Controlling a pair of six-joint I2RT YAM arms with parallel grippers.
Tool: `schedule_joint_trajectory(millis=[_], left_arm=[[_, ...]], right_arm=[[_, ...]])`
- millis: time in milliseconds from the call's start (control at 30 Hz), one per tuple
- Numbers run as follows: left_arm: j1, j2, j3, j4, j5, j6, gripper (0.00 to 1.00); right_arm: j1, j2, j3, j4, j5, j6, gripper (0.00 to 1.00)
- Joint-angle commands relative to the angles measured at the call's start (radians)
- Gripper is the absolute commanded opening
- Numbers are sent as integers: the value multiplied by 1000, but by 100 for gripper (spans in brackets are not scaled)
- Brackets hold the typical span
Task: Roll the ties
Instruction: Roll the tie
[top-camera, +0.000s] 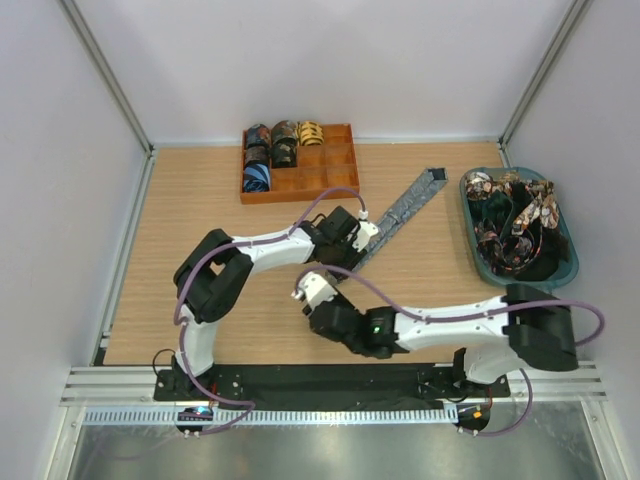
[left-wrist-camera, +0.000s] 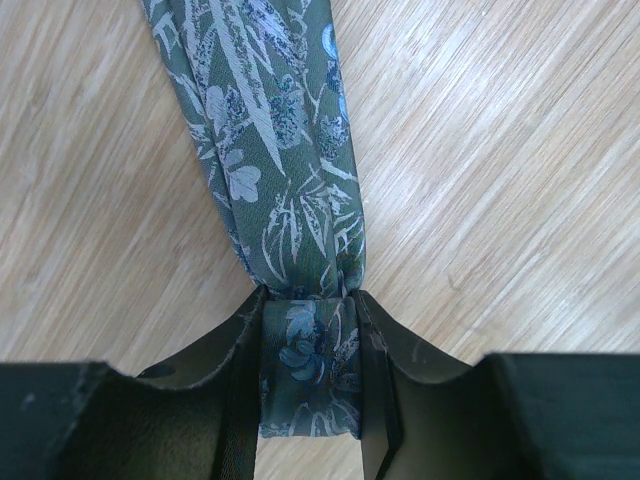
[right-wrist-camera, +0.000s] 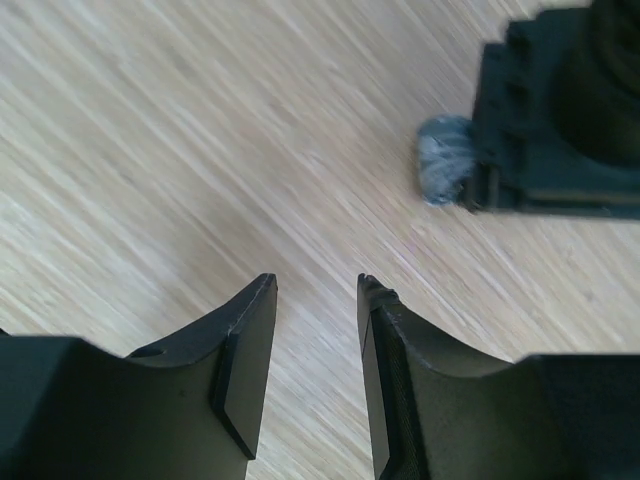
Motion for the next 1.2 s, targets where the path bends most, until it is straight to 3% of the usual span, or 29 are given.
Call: schedule_joint_trajectory(millis=[0, 133, 467, 633, 1167], left_arm=[[8, 67, -14, -246, 1, -43, 29], [8, 77, -9, -264, 10, -45, 29], [8, 103, 34, -321, 30, -37, 27], [8, 110, 49, -346, 25, -36, 26], [8, 156, 139, -475, 22, -53, 24]], right_arm=[[79, 112, 146, -45, 178, -114, 45], [108, 290, 304, -166, 288, -145, 50], [63, 715, 676, -510, 387, -182, 66], [18, 795, 756, -584, 404, -216, 70], [-65, 838, 753, -625, 361, -257, 65]])
